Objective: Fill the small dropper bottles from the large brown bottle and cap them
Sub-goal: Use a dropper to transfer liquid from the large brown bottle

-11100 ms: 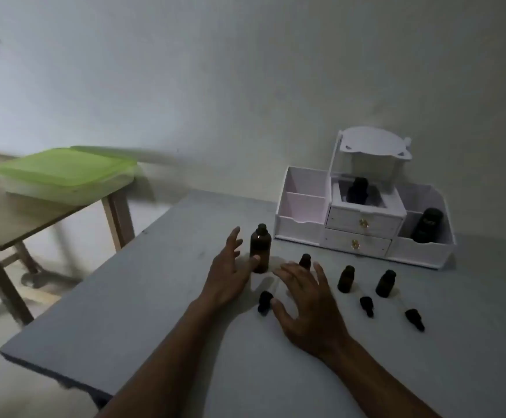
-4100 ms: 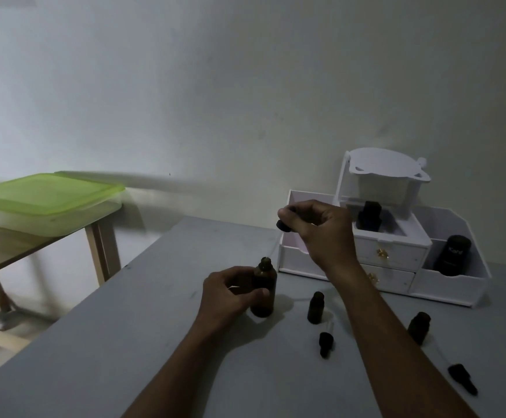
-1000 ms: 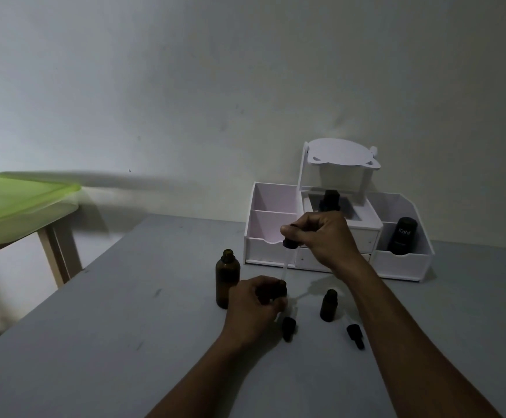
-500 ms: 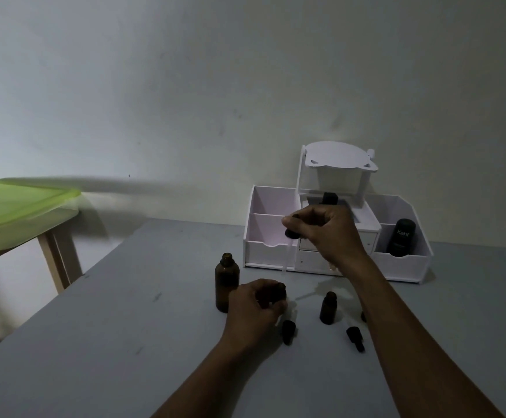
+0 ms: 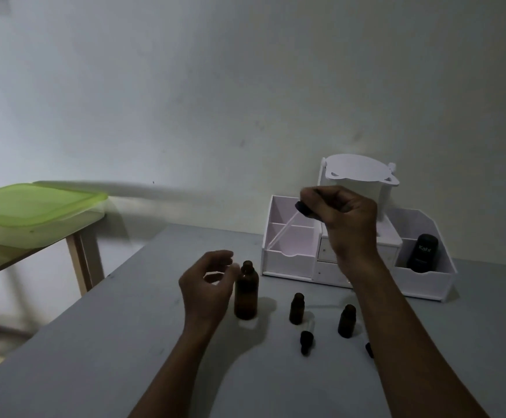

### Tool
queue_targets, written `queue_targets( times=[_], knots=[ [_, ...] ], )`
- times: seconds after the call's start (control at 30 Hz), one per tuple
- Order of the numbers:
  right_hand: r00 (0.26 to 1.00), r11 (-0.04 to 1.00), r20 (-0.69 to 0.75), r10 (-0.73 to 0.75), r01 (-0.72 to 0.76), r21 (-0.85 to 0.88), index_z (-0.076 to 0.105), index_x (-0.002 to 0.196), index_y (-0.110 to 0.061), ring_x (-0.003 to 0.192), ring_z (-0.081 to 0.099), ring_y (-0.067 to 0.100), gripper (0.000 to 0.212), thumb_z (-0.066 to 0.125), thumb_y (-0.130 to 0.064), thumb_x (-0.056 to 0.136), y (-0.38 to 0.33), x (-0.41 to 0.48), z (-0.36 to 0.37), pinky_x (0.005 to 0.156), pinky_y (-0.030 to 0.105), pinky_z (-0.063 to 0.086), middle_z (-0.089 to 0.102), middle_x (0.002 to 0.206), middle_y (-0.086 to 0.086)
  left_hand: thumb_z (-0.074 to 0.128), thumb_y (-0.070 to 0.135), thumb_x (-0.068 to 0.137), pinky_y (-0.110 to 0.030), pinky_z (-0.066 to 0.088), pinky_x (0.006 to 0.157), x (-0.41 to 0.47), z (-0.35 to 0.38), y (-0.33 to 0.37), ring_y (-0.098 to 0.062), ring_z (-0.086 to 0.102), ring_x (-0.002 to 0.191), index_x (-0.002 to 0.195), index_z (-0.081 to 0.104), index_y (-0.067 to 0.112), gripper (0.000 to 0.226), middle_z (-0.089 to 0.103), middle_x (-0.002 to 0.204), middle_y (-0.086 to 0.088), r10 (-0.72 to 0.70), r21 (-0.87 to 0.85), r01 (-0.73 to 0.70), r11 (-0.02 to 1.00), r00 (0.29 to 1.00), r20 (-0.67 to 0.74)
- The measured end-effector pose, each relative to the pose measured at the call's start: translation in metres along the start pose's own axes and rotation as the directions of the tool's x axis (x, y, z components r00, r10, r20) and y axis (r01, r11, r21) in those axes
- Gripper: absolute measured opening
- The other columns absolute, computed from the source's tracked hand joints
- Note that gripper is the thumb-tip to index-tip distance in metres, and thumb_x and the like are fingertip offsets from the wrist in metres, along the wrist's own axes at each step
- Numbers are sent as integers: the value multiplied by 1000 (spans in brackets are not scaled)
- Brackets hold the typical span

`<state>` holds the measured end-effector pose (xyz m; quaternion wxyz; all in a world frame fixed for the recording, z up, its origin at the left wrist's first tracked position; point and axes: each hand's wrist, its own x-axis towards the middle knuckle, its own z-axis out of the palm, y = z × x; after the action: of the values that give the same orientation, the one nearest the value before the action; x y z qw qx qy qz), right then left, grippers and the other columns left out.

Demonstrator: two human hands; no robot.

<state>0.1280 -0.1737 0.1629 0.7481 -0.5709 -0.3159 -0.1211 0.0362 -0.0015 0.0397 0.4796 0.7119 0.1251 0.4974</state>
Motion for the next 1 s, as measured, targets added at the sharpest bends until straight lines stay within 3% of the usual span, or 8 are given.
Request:
queue_targets(
  times=[0.13,0.23,0.33,0.5,0.67,0.8,1.0],
  knots=[
    [995,996,44,89,-88,-19,76,89,-9,74,76,21,11,79,-11,79,18,-4,18,77,33,62,77,78,5,72,31,74,-32,54,85,5,-9,-30,-10,68,99,107,72,25,34,74,103,4,-238,-63,267,962,926,293],
    [992,993,69,106,-103,-49,77,88,-9,74,76,21,9,79,-11,80,31,-6,27,80,38,62,77,80,9,69,25,68,-31,56,82,4,-7,-32,-20,70,98,101,76,15,35,76,98,-2,-294,-144,371,917,876,384],
    [992,992,76,99,-92,-81,77,90,-6,75,76,20,11,78,-12,80,36,-6,32,80,38,62,77,81,11,69,20,65,-32,55,82,8,-8,-34,-21,71,96,99,77,9,37,77,95,-5,-250,-169,336,927,886,391],
    [988,986,133,80,-58,-159,78,88,-10,76,76,18,10,80,-17,81,40,-5,36,82,36,61,77,80,6,74,26,59,-37,55,88,7,-10,-38,-17,72,95,95,78,19,37,77,93,-1,-215,-137,293,946,887,409],
    [965,963,257,46,26,-270,77,90,-14,74,74,8,9,78,-19,82,47,-14,44,75,18,58,77,80,-2,74,21,62,-25,51,81,5,-9,-34,-9,71,90,90,76,26,29,77,89,9,-217,-101,276,956,894,393],
    [933,925,341,113,26,-378,77,91,-14,71,72,0,12,78,-22,81,66,-24,51,65,2,48,75,79,-7,73,24,63,-31,53,88,3,-10,-33,-15,70,95,93,76,24,30,76,95,6,-228,-71,276,959,893,388],
    [921,878,349,174,16,-479,79,91,-17,71,67,-8,13,80,-25,80,86,-32,51,62,1,46,72,79,-12,74,21,66,-23,52,80,2,-11,-35,-6,71,87,89,76,32,25,77,88,13,-194,-55,232,971,900,390]
  ],
)
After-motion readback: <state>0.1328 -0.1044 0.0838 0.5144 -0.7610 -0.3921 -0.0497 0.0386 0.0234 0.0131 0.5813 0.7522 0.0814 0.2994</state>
